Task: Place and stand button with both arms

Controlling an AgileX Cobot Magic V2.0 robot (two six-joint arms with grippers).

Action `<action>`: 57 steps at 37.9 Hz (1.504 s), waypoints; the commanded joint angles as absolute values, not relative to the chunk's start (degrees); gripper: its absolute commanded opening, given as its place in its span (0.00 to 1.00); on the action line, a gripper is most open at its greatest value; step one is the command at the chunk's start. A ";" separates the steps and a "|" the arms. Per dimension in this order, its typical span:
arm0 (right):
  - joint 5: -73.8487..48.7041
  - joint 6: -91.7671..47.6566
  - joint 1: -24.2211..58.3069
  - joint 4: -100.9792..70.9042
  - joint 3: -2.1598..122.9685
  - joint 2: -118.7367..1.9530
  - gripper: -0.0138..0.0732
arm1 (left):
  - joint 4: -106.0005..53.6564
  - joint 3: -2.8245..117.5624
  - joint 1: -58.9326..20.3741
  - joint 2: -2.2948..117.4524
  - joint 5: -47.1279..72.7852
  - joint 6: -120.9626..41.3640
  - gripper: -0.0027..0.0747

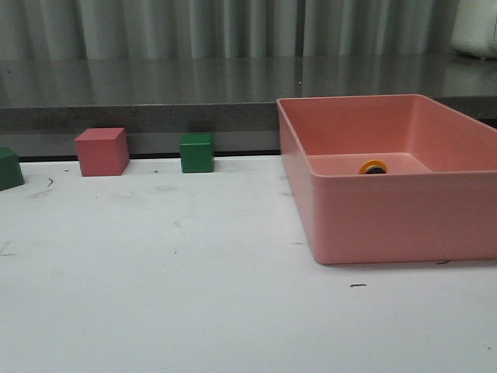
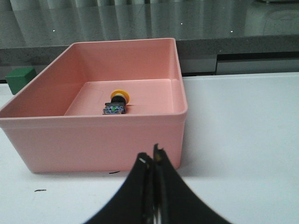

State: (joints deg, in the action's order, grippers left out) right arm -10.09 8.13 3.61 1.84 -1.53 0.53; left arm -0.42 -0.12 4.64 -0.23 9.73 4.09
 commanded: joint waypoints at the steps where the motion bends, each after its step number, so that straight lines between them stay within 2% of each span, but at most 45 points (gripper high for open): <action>1: -5.08 7.58 3.23 1.77 -1.28 1.63 0.08 | -0.91 -0.70 4.47 -1.62 4.59 4.33 0.01; 31: -5.08 7.58 3.23 1.77 -1.28 1.63 0.08 | -0.91 -0.70 4.47 -1.62 4.45 4.33 0.01; 57: -1.54 7.58 3.23 1.77 -0.71 1.63 0.08 | -0.74 -0.35 4.61 -1.62 -14.56 4.33 0.01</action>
